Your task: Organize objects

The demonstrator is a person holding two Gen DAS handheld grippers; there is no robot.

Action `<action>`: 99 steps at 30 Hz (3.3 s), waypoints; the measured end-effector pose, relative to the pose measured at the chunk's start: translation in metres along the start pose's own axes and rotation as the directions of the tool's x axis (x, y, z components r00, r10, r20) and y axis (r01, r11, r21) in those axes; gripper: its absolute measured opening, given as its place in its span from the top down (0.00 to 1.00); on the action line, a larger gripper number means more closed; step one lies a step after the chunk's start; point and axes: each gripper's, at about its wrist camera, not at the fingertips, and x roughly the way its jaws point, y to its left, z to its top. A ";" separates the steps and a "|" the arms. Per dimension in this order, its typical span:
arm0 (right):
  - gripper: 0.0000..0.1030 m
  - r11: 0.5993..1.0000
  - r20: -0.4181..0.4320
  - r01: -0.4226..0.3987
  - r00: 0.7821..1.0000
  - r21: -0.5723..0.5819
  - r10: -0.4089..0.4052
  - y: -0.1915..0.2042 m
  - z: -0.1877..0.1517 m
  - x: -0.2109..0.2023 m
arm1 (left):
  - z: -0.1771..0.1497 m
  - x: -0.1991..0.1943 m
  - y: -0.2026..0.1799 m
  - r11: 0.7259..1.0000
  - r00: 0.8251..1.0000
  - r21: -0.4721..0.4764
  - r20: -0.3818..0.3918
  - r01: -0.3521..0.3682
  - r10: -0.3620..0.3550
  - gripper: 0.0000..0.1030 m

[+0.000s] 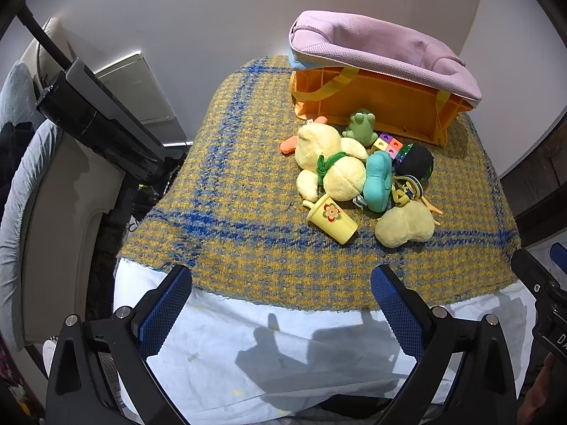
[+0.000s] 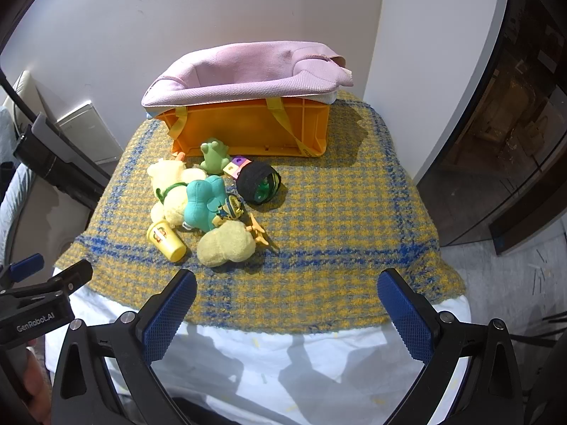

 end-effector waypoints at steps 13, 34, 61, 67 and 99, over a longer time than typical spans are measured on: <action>0.01 1.000 -0.002 0.004 1.000 0.004 -0.004 0.000 0.001 -0.001 | 0.000 0.001 0.001 1.000 1.000 0.017 -0.006 0.014 -0.014 0.00; 0.01 0.999 -0.005 0.023 1.000 0.030 -0.023 0.000 0.001 -0.001 | -0.004 0.002 0.001 0.999 1.000 0.026 -0.008 0.021 -0.021 0.00; 0.01 0.998 -0.007 0.035 0.999 0.046 -0.035 0.001 0.000 0.000 | -0.005 0.003 0.001 0.999 1.000 0.035 -0.011 0.029 -0.028 0.00; 0.01 0.998 -0.009 0.040 0.999 0.053 -0.039 0.001 0.000 0.000 | -0.005 0.003 0.001 0.999 1.000 0.037 -0.011 0.029 -0.029 0.00; 0.01 0.994 -0.010 0.055 0.998 0.093 -0.055 -0.001 0.000 0.003 | -0.001 0.005 -0.006 0.996 0.998 0.064 -0.011 0.068 -0.067 0.00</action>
